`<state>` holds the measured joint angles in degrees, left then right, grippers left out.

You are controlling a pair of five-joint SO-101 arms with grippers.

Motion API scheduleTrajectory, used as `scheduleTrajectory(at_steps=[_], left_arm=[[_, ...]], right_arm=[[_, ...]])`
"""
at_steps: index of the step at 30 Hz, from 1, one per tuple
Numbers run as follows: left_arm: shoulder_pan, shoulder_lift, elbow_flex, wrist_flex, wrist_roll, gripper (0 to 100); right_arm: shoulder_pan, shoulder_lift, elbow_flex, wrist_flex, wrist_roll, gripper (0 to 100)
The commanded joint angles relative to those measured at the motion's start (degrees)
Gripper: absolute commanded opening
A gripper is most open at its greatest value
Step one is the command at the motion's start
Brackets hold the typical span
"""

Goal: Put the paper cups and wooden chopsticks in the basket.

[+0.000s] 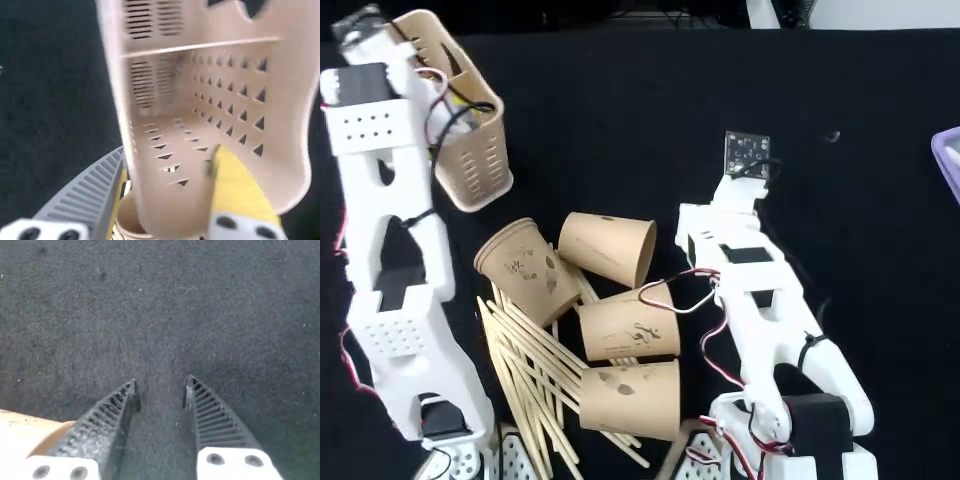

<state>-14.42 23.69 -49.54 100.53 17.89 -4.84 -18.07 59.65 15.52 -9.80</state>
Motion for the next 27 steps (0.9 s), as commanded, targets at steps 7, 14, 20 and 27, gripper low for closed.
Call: scheduleTrajectory(at_steps=[7, 14, 20, 27], left_arm=[[3.6, -3.2, -1.7, 0.2, -11.3, 3], [7.6, -3.2, -8.4, 0.2, -27.0, 3], [8.7, -3.2, -14.9, 0.3, -25.2, 20], [4.6, -3.2, -14.4, 0.3, -9.6, 25]], right_arm=[[-0.9, 0.1, -3.2, -1.1, -0.4, 15.2], [-0.9, 0.1, -3.0, -1.1, -0.4, 15.2], [-0.8, 0.2, -3.0, -1.1, -0.4, 15.2], [-0.8, 0.2, -3.0, -1.1, -0.4, 15.2]])
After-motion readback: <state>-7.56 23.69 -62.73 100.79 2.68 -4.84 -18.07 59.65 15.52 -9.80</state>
